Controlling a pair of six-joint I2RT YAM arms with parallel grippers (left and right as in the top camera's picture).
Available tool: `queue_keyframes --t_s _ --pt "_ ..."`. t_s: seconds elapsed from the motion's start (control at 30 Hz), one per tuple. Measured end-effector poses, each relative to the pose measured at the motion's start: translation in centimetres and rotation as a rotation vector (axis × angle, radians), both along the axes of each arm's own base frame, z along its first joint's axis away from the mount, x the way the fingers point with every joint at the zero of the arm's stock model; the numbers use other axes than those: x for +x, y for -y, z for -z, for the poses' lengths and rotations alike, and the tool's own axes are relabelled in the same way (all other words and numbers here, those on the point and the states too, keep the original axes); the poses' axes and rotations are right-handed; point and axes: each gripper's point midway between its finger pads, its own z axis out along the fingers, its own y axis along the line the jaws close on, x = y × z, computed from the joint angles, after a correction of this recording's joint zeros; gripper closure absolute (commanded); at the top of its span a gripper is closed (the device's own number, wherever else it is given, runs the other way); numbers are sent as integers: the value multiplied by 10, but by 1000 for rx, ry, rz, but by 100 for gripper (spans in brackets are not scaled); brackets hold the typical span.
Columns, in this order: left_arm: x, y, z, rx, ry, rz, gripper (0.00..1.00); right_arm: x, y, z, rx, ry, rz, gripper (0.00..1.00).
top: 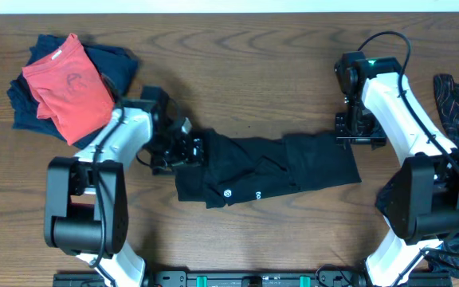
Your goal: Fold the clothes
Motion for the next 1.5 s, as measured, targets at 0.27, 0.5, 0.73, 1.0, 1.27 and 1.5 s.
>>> queue_keyframes --t_s 0.27,0.5,0.73,1.0,1.27,1.5 --pt "-4 24 8 -29 32 49 40 0 0 -1 1 4 4 39" --pt "-4 32 19 -32 16 40 94 -2 0 -1 0 -3 4 39" --pt "-11 8 13 1 -76 -38 94 -2 0 -1 0 -3 4 39" --pt "18 -53 -20 80 -100 -211 94 -1 0 -1 0 0 5 39" --pt "40 -95 -79 244 2 -248 94 -1 11 -1 0 0 40 40" --pt "46 -92 -100 269 83 -229 94 -2 20 -1 -1 -3 68 40"
